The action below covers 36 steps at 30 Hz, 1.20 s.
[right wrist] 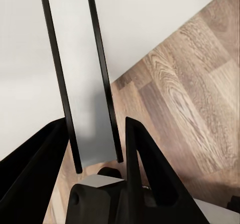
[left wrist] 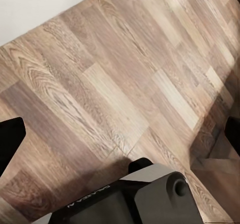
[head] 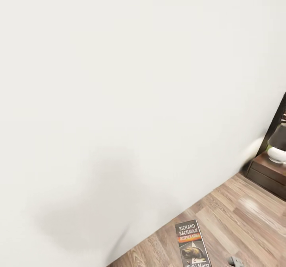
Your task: In the bedroom, move the book from the bed onto either nightstand, and place the two sandals side by side next to the bed.
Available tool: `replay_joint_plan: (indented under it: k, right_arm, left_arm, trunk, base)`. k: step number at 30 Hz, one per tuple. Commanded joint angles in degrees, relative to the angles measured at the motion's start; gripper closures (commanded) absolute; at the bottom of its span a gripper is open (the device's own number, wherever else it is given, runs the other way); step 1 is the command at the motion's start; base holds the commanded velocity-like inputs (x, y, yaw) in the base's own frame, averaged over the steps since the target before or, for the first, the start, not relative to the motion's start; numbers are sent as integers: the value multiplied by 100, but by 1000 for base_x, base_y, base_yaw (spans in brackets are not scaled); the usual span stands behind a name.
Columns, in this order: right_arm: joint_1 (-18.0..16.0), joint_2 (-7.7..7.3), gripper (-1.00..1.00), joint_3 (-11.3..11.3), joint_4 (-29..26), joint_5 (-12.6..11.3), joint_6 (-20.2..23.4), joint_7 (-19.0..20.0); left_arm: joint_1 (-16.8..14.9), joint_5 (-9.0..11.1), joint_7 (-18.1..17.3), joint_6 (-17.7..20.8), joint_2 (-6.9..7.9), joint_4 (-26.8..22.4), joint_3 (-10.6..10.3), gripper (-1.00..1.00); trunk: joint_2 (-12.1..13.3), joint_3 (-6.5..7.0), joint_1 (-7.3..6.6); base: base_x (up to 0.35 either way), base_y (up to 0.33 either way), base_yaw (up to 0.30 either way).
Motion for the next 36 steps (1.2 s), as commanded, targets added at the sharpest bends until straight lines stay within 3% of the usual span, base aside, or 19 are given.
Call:
replay_joint_plan:
  k: [1,15,36]
  right_arm:
    - [-10,0,100,-29,9,-30,13,21]
    - [-10,0,100,-28,13,-30,12,22]
    - [-11,0,100,-30,12,-30,11,22]
  left_arm:
    - [-4,56,-21,-9,3,6,-31,-100]
    - [-4,56,-21,-8,3,6,-31,-100]
    - [-4,58,-21,-14,3,6,-31,-100]
  trunk:
    - [-12,-12,3]
    - [-12,-12,3]
    - [-12,-12,3]
  base:
    - [20,0,-300]
    - [233,0,-300]
    - [9,0,-300]
